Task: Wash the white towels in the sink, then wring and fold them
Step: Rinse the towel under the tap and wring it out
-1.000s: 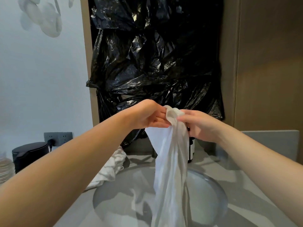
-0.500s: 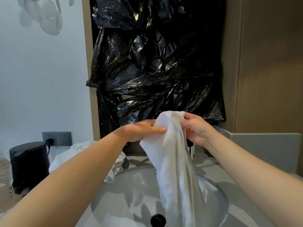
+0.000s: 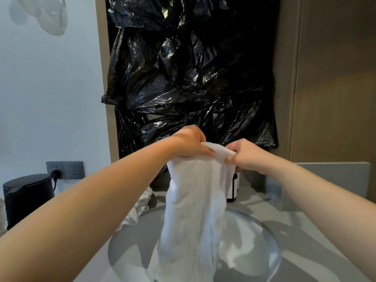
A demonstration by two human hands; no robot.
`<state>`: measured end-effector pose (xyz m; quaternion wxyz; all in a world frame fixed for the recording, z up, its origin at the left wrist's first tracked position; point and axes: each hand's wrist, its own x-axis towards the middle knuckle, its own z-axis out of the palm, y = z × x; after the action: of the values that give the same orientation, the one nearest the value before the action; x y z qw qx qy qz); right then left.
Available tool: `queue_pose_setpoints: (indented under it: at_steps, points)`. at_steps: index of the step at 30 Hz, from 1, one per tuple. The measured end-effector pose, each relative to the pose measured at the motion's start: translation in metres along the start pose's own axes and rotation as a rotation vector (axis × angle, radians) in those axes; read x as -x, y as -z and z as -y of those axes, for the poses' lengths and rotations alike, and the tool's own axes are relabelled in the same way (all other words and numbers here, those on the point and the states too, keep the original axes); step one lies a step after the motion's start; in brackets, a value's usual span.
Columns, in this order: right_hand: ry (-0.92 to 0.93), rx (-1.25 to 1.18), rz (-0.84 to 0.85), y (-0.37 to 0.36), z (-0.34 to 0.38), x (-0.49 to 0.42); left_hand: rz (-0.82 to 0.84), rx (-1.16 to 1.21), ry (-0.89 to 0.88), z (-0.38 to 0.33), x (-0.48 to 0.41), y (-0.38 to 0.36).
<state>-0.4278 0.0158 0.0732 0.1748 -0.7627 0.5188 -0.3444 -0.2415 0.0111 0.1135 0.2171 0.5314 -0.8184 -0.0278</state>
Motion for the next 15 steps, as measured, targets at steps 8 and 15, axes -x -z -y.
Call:
queue_pose_setpoints:
  at_steps: [8,15]
  points:
    - [-0.027,-0.272,-0.06,0.003,0.008,-0.025,0.283,-0.343,0.123,0.05,0.002,0.027]
    - [-0.024,-0.902,-0.158,0.018,0.011,-0.033,-0.239,0.892,0.064,0.081,0.007,-0.011]
